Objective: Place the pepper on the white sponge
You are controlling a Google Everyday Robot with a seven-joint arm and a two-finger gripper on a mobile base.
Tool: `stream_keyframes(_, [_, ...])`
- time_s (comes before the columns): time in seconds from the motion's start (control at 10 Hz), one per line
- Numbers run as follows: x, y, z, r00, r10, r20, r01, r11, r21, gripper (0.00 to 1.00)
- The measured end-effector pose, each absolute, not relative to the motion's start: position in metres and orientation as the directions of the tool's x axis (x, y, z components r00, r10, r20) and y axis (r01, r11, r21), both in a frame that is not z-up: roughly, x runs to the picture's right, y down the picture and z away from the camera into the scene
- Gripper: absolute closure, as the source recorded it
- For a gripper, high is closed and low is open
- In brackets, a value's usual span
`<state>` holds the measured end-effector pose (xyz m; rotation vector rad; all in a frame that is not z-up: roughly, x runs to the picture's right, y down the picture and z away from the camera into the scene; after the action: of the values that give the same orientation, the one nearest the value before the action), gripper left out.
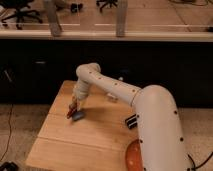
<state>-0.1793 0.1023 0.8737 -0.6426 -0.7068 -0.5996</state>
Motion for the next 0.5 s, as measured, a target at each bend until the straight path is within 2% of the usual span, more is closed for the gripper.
stream_keyframes(0.3, [-0.1805, 0.1057, 0.8775, 0.606, -0.268, 0.749, 0.689, 0.647, -0.326, 1.0])
stream_keyframes(0.4, [-0.1796, 0.1073, 0.8787, 0.602, -0.265, 0.753, 0.694, 0.64, -0.33, 0.95])
stream_keyframes(0.5, [-0.1804, 0.1087, 0.8789, 0.599, -0.263, 0.756, 0.698, 0.634, -0.333, 0.86])
